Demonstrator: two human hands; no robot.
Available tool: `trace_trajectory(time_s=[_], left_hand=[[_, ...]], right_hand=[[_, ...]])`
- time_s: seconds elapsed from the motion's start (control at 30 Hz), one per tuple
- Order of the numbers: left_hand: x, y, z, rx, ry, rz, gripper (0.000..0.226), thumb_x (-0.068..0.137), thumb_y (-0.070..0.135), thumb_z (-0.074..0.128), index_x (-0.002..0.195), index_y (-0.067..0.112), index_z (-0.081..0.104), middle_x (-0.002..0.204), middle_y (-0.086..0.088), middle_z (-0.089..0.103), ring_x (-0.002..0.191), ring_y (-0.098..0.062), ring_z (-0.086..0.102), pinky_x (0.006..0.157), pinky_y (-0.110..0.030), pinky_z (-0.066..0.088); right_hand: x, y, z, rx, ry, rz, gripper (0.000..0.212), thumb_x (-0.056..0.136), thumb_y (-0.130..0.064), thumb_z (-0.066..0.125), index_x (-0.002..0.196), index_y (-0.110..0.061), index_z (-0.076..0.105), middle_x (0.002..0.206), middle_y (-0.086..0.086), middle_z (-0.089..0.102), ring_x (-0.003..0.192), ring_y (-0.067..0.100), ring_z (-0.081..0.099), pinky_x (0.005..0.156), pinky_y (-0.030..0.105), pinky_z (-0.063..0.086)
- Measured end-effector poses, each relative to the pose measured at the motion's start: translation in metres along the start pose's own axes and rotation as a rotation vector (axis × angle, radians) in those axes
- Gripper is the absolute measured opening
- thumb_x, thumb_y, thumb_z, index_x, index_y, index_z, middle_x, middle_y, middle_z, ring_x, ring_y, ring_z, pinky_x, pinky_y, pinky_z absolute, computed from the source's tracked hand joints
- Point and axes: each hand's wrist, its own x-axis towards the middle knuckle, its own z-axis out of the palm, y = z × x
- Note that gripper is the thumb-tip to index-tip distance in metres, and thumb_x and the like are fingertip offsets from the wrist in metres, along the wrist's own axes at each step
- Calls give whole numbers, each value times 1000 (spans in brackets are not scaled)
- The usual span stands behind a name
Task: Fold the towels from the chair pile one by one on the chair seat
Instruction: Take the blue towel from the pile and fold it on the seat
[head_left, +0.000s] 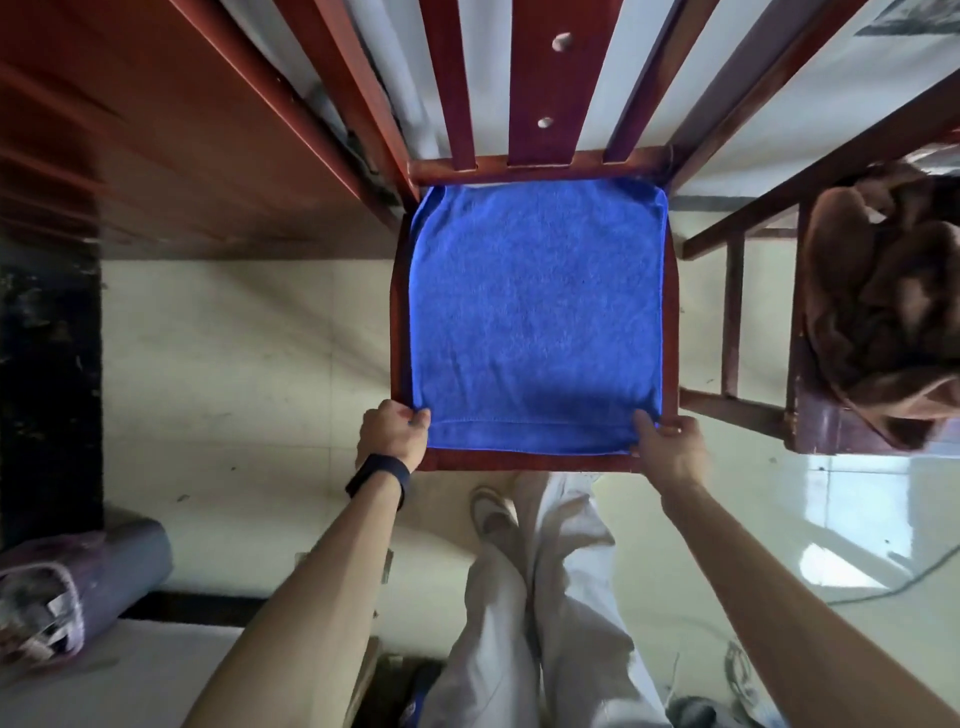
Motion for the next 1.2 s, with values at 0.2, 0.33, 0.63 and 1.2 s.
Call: trace_trajectory(time_s=[0.2,0.33,0.63,1.2], left_hand=[[-6,2,-14,-58,-33,-30,31,92,34,59,76,8,64,76,-9,63,71,-27,54,68,-32,45],[-5,-1,-26,-226,-23,-76,18,86,33,67,78,19,60,85,-2,68,79,-25,63,77,-31,51],[-2,-28,-28,-333,-165,-137,22,84,36,71,86,18,59,81,-8,64,63,-25,57,62,-29,43],[-21,-14,4,-44,14,-123,22,95,34,54,99,13,57,96,-7,65,84,-29,60,70,-32,44]], right_hand=[[26,-3,1,-7,24,56,14,77,-30,60,82,-27,48,78,6,69,75,35,72,77,52,60],[31,4,-9,14,82,17,18,71,-35,48,85,-25,50,87,7,71,78,35,71,77,49,60],[-17,7,-27,69,140,-50,10,86,-23,54,95,-24,49,92,9,69,82,34,66,80,48,56],[-5,21,-11,-159,74,-103,29,99,-29,54,113,-4,56,111,18,64,109,40,57,89,39,42]])
